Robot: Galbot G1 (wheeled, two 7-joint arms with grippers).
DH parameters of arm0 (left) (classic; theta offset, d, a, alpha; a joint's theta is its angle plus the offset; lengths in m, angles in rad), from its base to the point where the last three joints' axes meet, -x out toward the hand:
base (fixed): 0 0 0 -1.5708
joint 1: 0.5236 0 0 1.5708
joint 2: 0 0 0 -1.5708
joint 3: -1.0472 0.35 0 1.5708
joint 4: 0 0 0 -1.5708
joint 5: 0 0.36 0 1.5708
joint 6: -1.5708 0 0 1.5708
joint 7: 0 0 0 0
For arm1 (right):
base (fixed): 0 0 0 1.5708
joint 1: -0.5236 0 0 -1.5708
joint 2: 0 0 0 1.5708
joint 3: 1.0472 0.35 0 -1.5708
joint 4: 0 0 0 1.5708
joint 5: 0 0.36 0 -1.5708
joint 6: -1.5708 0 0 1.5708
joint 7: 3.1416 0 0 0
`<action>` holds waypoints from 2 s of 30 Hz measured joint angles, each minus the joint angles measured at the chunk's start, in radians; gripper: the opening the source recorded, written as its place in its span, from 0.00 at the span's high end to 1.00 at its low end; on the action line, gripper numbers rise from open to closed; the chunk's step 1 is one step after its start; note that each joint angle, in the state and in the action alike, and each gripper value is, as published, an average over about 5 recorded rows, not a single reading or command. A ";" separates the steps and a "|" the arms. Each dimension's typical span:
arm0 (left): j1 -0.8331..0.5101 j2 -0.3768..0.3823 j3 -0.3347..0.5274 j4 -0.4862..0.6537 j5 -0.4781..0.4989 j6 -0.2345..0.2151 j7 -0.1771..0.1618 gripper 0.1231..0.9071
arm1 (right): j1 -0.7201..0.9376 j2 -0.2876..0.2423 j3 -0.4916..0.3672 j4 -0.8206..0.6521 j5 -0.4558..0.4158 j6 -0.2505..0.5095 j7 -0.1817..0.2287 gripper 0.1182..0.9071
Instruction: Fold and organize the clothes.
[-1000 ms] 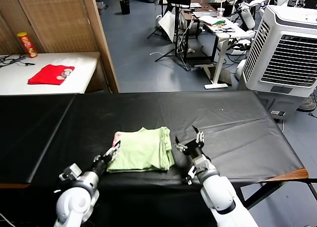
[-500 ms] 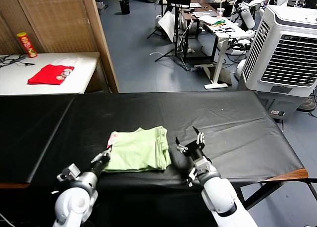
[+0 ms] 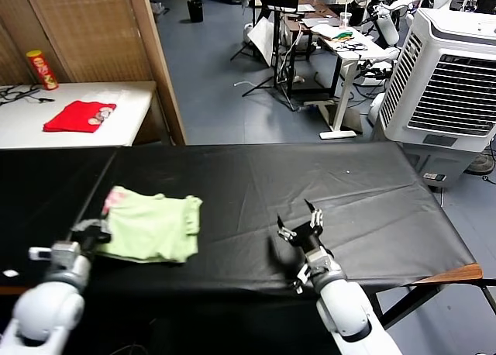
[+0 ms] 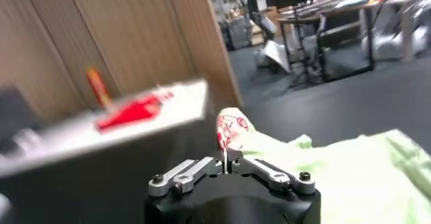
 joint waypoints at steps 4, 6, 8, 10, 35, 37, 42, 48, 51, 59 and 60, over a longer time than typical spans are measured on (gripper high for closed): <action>0.024 0.049 -0.036 -0.051 0.008 0.021 -0.011 0.97 | -0.002 0.009 -0.002 -0.004 -0.001 0.001 0.000 0.14; 0.024 0.048 -0.030 -0.086 -0.020 0.044 -0.030 0.97 | -0.006 0.014 -0.002 -0.003 -0.004 0.001 0.000 0.14; 0.017 0.035 -0.009 -0.123 -0.076 0.073 -0.060 0.97 | -0.012 0.016 -0.002 -0.001 -0.007 0.001 0.000 0.14; 0.003 0.009 0.023 -0.158 -0.156 0.104 -0.096 0.97 | -0.018 0.018 0.000 0.002 -0.010 0.000 0.000 0.14; -0.178 -0.523 0.548 -0.010 -0.045 0.013 -0.035 0.60 | -0.077 -0.025 0.055 0.077 0.202 -0.060 -0.051 0.14; -0.175 -0.526 0.556 -0.008 -0.034 0.003 -0.011 0.45 | -0.069 -0.030 0.046 0.081 0.254 -0.092 -0.060 0.14; -0.160 -0.514 0.553 -0.023 -0.021 -0.014 0.021 0.18 | -0.031 -0.019 0.007 0.058 0.418 -0.181 -0.049 0.14; -0.132 -0.482 0.520 -0.056 -0.020 -0.028 0.024 0.14 | 0.039 0.018 -0.049 -0.010 0.581 -0.246 -0.024 0.14; -0.114 -0.462 0.495 -0.072 -0.023 -0.031 0.022 0.14 | 0.066 0.033 -0.068 -0.044 0.620 -0.258 -0.018 0.16; -0.070 -0.426 0.436 -0.112 -0.033 -0.039 0.020 0.14 | 0.111 0.065 -0.092 -0.123 0.648 -0.249 -0.028 0.58; -0.065 -0.422 0.430 -0.118 -0.034 -0.040 0.020 0.14 | 0.116 0.068 -0.093 -0.132 0.647 -0.247 -0.031 0.64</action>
